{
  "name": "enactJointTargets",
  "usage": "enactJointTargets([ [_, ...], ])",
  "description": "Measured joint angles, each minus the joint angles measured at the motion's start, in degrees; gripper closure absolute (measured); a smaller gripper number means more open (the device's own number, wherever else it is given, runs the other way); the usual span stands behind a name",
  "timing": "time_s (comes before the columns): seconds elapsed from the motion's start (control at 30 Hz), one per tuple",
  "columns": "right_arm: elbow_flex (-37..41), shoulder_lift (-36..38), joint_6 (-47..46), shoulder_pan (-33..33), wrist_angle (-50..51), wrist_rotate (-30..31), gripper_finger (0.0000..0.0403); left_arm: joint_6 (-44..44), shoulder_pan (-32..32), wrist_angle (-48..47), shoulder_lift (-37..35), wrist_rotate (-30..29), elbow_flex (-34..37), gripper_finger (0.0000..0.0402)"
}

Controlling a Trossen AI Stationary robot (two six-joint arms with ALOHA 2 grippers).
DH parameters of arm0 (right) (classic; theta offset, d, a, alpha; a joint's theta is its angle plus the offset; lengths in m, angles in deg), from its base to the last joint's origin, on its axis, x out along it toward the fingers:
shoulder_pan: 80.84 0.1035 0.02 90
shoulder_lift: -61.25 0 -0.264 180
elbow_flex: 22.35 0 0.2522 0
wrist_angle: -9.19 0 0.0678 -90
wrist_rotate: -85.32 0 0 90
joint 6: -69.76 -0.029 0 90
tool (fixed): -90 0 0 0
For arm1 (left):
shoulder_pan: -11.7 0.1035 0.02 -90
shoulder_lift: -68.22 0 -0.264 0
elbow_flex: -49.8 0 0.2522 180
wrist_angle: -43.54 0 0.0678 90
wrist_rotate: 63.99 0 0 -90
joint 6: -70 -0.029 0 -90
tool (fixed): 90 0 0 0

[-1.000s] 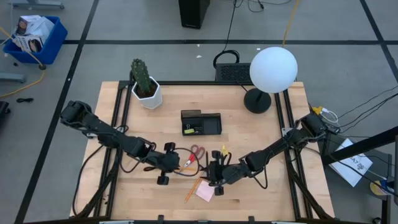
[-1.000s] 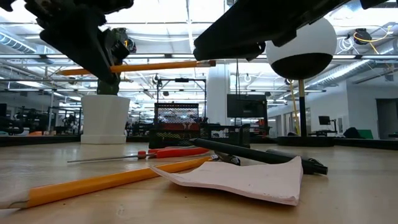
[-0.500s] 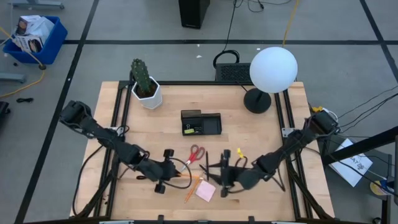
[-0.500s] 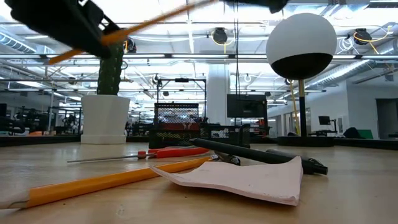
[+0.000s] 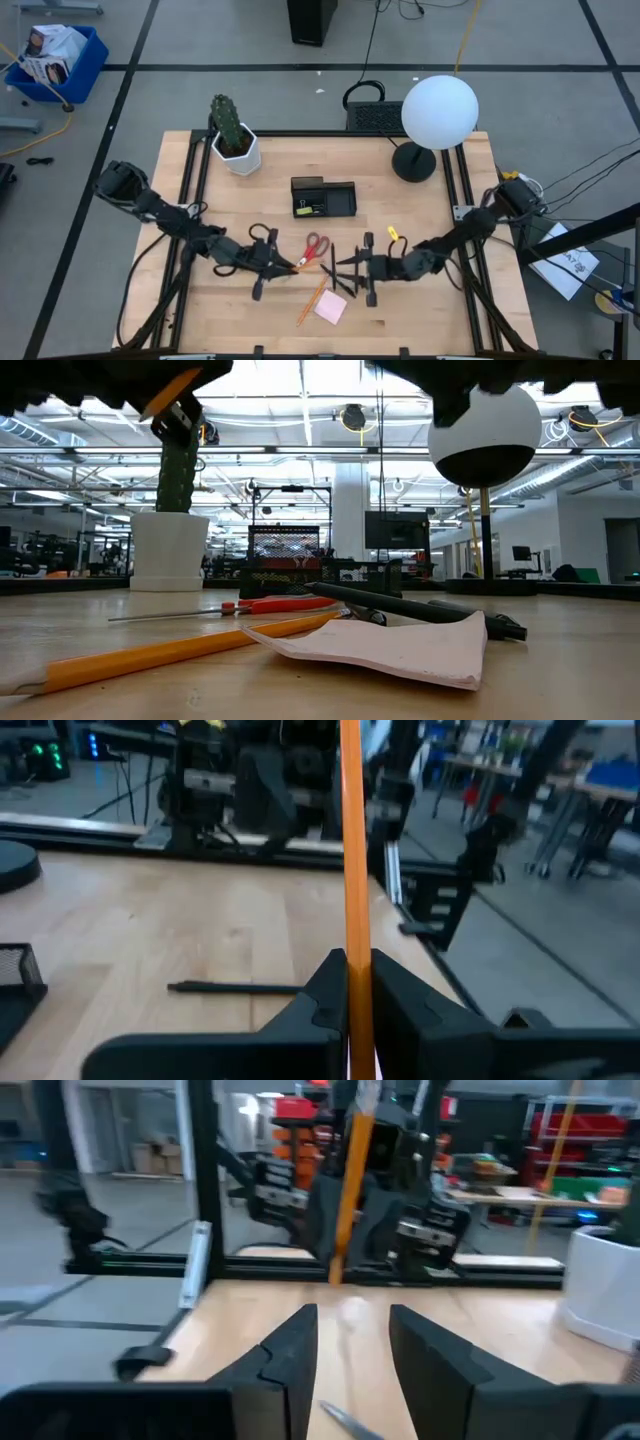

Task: Pick and place office supplies into organizer
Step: Put the top orange pencil into the top left of the desk organizer

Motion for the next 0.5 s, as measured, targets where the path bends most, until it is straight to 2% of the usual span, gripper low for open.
enactJointTargets([
  [0.1, -1.6, -1.8, 0.6, -2.3, 0.0, 0.5, 0.0284, 0.9, 0.9, 1.3, 0.0, 0.7, 1.1, 0.038],
  [0.23, -4.8, -3.6, 1.5, -5.1, -0.1, -3.8, 0.0284, 1.7, 1.3, 1.8, 0.0, 0.5, 1.6, 0.038],
  [0.4, -7.3, -3.9, 3.2, -7.3, -0.7, -5.4, 0.0284, 1.8, 1.2, 2.6, 0.0, 0.5, 1.6, 0.038],
  [0.5, -8.4, -4.0, 4.3, -8.6, -2.2, -10.2, 0.0284, 1.8, 1.0, 2.7, 0.0, 0.5, 1.6, 0.038],
])
